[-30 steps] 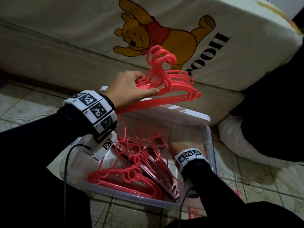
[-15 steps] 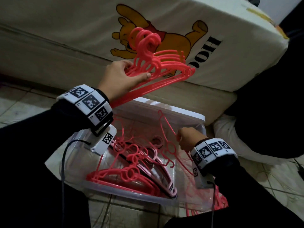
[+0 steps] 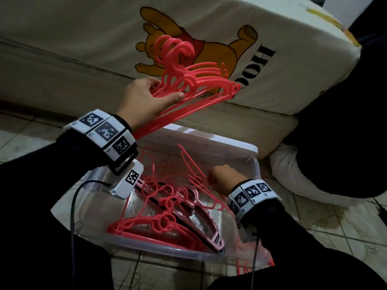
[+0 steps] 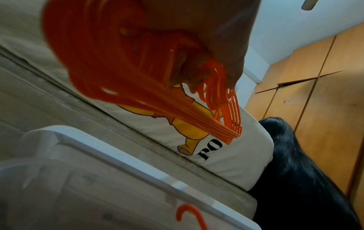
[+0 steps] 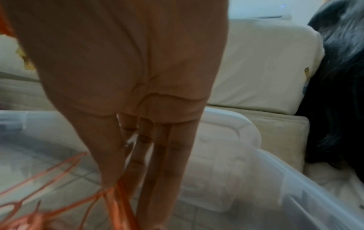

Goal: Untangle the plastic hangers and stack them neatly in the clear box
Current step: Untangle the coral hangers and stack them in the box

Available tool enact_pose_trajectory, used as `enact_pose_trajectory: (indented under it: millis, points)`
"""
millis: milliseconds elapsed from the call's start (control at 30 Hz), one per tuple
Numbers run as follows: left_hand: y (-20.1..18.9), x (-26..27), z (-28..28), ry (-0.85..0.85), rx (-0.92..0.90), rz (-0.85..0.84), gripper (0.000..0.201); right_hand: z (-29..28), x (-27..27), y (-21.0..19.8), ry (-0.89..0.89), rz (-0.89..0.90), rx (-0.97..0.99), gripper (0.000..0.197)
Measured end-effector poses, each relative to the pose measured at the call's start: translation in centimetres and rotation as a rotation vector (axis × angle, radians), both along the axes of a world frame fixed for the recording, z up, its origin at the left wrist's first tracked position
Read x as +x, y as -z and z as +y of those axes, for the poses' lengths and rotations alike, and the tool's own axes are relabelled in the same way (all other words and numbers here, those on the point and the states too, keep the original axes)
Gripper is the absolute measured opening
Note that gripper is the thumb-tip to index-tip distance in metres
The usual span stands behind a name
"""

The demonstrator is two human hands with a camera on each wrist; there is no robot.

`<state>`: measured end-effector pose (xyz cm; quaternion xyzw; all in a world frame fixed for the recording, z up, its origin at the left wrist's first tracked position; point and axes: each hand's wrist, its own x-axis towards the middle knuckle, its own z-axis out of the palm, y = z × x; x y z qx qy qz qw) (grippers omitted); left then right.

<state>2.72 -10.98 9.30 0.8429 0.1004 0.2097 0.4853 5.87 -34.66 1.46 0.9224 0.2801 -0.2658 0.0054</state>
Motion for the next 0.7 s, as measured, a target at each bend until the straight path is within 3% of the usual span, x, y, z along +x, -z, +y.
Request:
enact_pose_trajectory:
  millis: [267,433,533,700]
  points:
    - [-0.1,0.0,0.7,-0.003,-0.004,0.009,0.033,0.1,0.1,-2.4,-0.091,0.006,0.134,0.016]
    - [-0.2,0.0,1.2,0.038,0.039,0.069,0.035,0.9,-1.5,-2.8,-0.251,-0.037,0.15,0.015]
    - [0.1,0.0,1.3,0.072,0.057,0.105,0.044,1.6,-2.6,-3.1,-0.362,-0.197,0.131,0.006]
    - [0.2,0.0,1.2,0.097,0.08,0.117,0.056,2.2,-3.3,-4.7,-0.455,-0.546,0.102,0.013]
